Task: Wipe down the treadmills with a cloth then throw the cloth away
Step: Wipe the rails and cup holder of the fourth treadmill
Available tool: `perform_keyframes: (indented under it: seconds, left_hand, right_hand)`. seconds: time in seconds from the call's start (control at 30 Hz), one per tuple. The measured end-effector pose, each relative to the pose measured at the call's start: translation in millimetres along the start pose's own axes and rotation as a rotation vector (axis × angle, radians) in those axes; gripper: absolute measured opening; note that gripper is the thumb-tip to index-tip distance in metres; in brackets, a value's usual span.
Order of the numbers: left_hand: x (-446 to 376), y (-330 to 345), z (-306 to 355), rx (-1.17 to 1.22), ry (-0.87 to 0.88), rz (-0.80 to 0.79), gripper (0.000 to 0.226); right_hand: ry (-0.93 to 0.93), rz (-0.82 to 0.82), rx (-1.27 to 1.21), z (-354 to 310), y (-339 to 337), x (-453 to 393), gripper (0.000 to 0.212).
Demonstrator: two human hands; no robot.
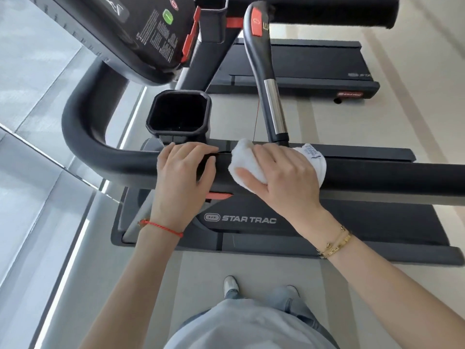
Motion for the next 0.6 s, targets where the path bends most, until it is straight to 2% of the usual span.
perform_keyframes:
  seconds: [0.17, 0.6]
  left_hand:
    - [-9, 23, 38, 0.001, 0.034, -0.028, 0.019]
    - [-42, 98, 142, 0.024, 0.1, -0.064, 0.019]
  right_hand:
    - [0.049, 0.037, 0.027, 43, -13, 7, 0.046]
    - [0.147, 0.008, 0.081, 167, -52, 19, 0.042]
Point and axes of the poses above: each hand's wrist, its own x-axis away from the middle knuckle, its own y-axis out of the palm, z = x × y, the point moved 10 cm from there along -x, towards the middle knuckle, and after that the axes turned 12 degrees about y, right-handed, at the moved point
